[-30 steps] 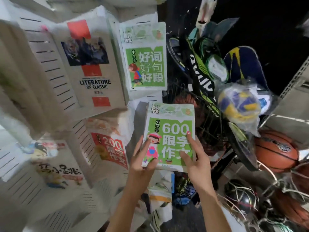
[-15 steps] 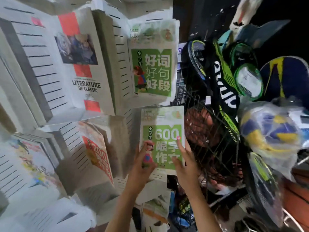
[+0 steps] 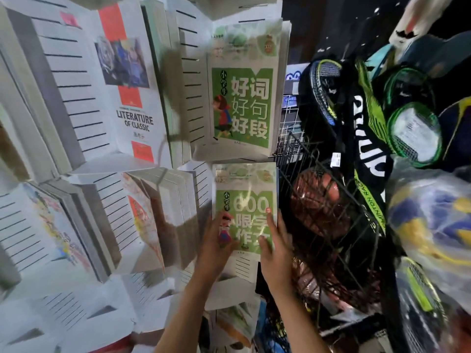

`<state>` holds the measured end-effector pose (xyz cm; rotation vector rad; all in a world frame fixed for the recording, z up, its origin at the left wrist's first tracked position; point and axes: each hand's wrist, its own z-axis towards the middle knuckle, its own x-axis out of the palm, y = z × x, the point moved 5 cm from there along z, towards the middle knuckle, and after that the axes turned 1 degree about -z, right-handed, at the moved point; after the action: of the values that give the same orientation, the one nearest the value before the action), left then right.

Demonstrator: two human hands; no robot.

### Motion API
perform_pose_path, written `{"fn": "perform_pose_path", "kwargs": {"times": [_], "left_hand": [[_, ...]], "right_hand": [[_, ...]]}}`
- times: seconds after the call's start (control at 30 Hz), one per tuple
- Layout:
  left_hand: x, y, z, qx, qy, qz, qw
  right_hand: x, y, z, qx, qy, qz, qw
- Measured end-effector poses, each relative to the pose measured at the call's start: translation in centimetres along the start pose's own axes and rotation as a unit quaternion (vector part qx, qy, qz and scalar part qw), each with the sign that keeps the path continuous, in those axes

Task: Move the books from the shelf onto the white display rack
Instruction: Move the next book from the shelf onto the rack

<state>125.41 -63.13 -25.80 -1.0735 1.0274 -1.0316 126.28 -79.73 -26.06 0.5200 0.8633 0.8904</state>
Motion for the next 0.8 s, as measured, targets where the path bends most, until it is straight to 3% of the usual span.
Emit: {"fn": "perform_pose_path", "kwargs": {"times": [0.3,0.53,0.8], "left_hand": [[-0.1,-1.5,0.5,0.046,-0.026,-0.035,0.998],[-0.3,-1.7,1.3,0.013,-0.009,-0.038,0.999],[1.2,-1.4,0.3,-0.007,0.009,0.037,0.999]], "right_hand": [[-0.7,1.1,0.7,-0.048,-0.026,0.029,0.998],[2.0,0.3,0.2,-0.051,-0.047,-0.011,0.998],[3.1,-1.0,0.1,-0.015,-0.031,-0.045,0.998]]}}
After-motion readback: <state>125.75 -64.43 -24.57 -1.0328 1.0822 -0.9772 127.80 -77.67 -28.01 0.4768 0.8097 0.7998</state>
